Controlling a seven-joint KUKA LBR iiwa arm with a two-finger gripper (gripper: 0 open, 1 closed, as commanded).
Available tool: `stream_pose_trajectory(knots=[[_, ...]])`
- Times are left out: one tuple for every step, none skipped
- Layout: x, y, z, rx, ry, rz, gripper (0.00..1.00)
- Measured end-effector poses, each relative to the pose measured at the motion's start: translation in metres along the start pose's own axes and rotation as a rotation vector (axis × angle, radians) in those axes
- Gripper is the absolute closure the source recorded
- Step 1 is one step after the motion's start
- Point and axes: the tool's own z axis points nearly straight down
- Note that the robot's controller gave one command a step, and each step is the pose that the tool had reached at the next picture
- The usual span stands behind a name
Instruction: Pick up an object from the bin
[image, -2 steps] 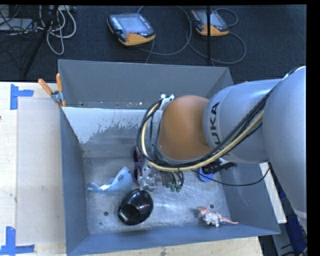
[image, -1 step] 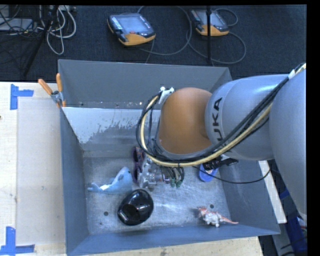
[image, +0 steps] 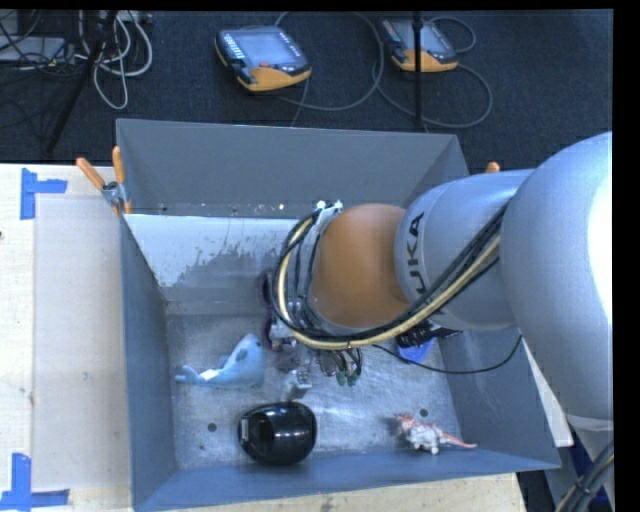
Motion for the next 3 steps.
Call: stream_pose_trajectory(knots=[[0.0088, 0.0001, 0.0051, 0.003, 0.033, -0.001, 1.0], [0.0, -0.0002, 0.0003, -0.001, -0.001, 0.003, 0.0], [0.0001, -0.0003, 0.0004, -0.001, 0.0, 0.004, 0.0]])
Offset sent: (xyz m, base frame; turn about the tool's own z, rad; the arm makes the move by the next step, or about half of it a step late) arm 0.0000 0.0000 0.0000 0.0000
